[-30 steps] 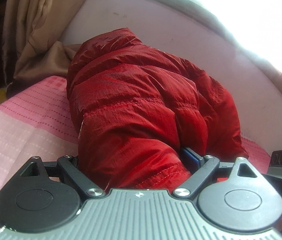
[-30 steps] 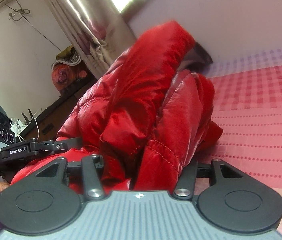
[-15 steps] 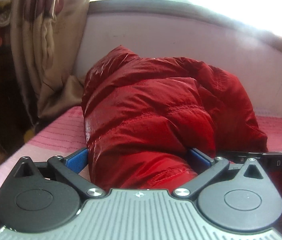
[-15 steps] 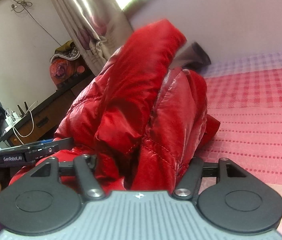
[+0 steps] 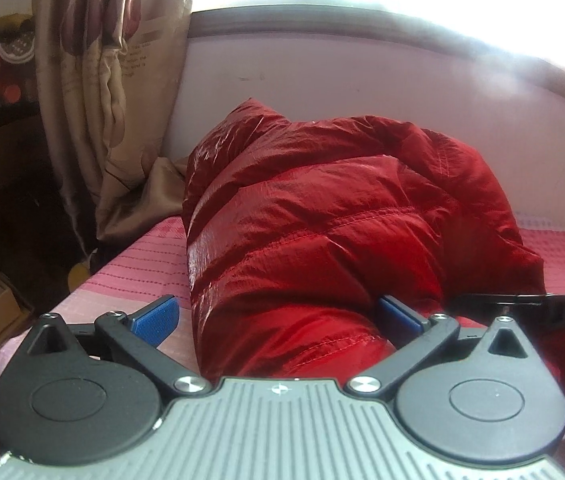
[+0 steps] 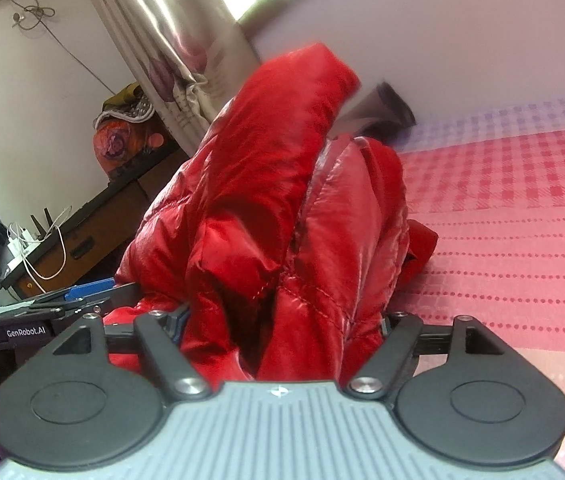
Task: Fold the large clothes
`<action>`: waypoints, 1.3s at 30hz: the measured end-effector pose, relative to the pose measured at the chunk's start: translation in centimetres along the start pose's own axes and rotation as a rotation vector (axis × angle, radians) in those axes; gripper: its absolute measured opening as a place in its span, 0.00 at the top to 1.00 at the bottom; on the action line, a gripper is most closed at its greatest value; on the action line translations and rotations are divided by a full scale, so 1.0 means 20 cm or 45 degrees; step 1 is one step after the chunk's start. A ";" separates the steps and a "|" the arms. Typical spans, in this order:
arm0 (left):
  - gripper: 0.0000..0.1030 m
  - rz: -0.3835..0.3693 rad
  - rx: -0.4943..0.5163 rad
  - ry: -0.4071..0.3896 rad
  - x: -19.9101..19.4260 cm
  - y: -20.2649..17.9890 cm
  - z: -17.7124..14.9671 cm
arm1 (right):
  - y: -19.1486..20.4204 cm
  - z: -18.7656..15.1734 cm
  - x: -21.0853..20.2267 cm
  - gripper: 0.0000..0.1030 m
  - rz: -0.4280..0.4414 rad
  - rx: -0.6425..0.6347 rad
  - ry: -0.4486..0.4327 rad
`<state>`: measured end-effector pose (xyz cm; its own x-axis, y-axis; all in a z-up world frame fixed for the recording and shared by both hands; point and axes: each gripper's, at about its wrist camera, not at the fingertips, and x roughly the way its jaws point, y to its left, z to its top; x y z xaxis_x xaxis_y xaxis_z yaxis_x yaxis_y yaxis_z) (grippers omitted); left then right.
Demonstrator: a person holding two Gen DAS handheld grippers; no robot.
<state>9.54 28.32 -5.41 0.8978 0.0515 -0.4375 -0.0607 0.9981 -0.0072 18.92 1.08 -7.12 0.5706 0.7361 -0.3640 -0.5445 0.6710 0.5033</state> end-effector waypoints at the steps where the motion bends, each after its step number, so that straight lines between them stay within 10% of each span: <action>1: 0.00 0.007 0.002 -0.001 0.00 0.00 0.00 | 0.00 0.00 -0.01 0.24 -0.004 -0.006 -0.002; 16: 0.00 0.327 0.018 0.025 -0.19 -0.20 -0.02 | 0.40 -0.07 -0.42 0.00 -0.457 -0.402 -0.176; 29: 0.00 0.531 -0.104 0.081 -0.50 -0.28 -0.08 | 0.51 -0.22 -0.55 0.00 -0.564 -0.295 0.028; 39: 0.00 0.297 -0.068 0.270 -0.71 -0.38 -0.11 | 0.56 -0.34 -0.64 0.00 -0.494 -0.314 0.122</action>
<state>-3.78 20.03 -1.05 0.7465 0.2650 -0.6103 -0.2818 0.9569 0.0706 1.36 -0.21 -2.16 0.7080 0.4239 -0.5649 -0.4387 0.8908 0.1185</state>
